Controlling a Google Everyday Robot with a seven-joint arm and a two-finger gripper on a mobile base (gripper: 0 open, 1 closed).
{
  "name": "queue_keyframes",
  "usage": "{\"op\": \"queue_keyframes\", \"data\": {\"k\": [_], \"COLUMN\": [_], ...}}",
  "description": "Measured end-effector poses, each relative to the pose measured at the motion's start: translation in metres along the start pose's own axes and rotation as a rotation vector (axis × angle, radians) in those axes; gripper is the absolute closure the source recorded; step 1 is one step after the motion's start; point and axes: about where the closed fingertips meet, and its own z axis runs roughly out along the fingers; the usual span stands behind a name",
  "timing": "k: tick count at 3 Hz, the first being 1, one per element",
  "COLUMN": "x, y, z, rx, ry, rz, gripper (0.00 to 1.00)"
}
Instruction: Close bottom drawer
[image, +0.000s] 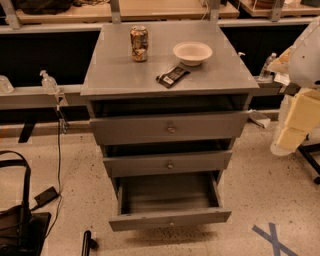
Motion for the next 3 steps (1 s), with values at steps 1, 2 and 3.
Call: {"op": "queue_keyframes", "data": {"k": [1,2,3], "x": [0.0,0.0,0.0], "y": [0.0,0.0,0.027], "z": [0.0,0.015,0.064], "rx": [0.0,-0.025,-0.087], "ry": [0.0,-0.048,-0.186], "rz": [0.0,0.006,0.023], "gripper": [0.0,0.0,0.0]}}
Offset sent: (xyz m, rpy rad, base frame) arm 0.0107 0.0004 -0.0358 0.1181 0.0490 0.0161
